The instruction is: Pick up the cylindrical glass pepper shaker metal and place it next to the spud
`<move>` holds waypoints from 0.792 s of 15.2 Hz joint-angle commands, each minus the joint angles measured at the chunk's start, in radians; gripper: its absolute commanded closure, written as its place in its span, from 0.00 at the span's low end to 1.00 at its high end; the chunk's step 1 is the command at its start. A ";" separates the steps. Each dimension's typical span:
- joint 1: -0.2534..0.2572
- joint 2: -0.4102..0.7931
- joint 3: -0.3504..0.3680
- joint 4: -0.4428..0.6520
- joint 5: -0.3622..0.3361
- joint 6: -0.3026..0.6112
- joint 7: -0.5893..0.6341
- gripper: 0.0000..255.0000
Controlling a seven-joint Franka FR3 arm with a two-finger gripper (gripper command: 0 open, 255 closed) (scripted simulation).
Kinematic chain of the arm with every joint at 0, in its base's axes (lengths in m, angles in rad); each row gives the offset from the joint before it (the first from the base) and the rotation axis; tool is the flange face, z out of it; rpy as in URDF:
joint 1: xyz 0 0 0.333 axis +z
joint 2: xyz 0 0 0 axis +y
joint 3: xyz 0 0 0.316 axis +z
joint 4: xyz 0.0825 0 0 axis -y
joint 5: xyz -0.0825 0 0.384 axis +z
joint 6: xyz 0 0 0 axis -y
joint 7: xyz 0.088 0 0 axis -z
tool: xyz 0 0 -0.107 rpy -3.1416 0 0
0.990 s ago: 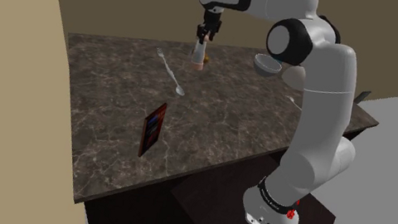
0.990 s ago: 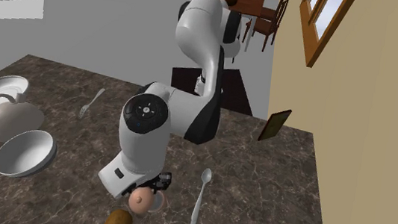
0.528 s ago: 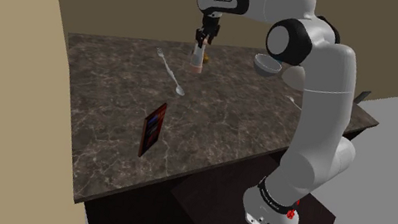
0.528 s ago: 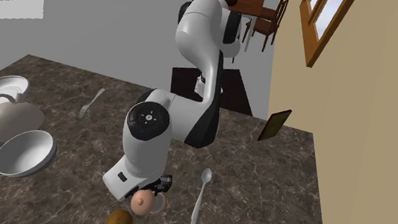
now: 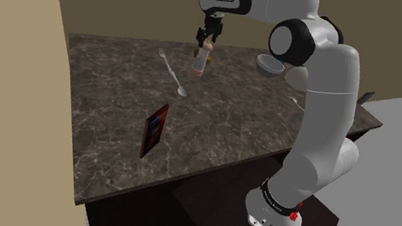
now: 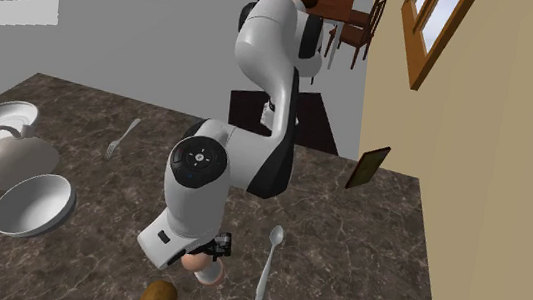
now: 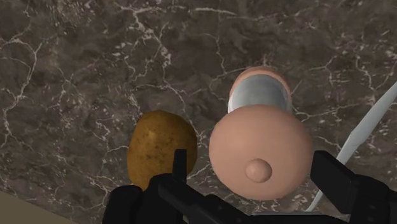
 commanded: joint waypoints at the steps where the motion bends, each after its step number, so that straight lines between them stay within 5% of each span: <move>1: 0.000 0.000 0.000 0.000 0.000 0.000 0.000 0.00; 5: 0.010 -0.031 0.002 0.075 0.001 -0.107 -0.003 0.00; 12: 0.010 -0.031 0.002 0.075 0.001 -0.107 -0.003 0.00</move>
